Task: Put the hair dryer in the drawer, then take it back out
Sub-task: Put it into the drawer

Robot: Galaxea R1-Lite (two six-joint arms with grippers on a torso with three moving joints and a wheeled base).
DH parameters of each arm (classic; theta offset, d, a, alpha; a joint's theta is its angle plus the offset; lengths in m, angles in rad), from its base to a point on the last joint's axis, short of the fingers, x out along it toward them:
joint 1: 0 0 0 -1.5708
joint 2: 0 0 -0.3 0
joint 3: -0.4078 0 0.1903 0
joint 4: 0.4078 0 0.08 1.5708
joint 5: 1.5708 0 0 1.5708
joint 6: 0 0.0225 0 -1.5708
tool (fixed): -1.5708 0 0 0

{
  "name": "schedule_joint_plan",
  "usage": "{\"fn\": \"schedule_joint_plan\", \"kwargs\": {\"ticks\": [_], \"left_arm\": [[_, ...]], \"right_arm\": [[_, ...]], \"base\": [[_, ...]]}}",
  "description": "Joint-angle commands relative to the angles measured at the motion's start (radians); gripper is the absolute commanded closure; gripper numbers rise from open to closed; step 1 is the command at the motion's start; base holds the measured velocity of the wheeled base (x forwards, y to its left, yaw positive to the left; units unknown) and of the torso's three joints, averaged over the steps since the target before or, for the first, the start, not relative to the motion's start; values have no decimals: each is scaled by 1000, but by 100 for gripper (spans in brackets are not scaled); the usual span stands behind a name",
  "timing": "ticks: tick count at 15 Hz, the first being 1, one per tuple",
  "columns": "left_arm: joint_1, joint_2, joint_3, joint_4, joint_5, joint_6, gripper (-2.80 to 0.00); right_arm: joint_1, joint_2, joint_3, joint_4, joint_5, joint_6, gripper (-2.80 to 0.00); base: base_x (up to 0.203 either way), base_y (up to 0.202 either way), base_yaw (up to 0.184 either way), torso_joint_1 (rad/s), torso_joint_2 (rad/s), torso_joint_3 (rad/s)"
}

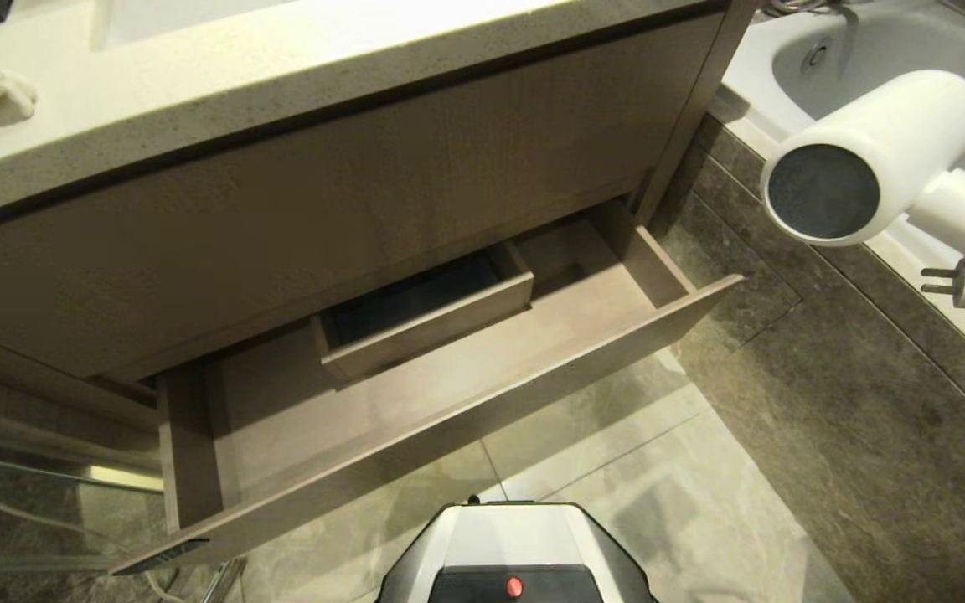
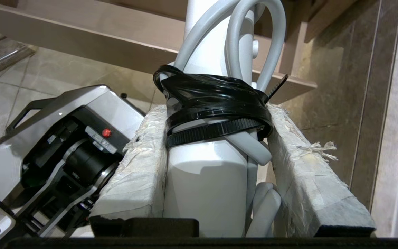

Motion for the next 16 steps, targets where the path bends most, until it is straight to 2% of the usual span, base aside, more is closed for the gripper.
{"fn": "schedule_joint_plan", "kwargs": {"ticks": [1, 16], "left_arm": [[0, 2, 0, -1, -1, -1, 0], [0, 1, 0, -1, 1, -1, 0]], "right_arm": [[0, -3, 0, 5, 2, -3, 0], [0, 3, 1, 3, 2, -5, 0]], "base": [[0, 0, 0, -1, 365, 356], [0, 0, 0, -30, 398, 366]]}}
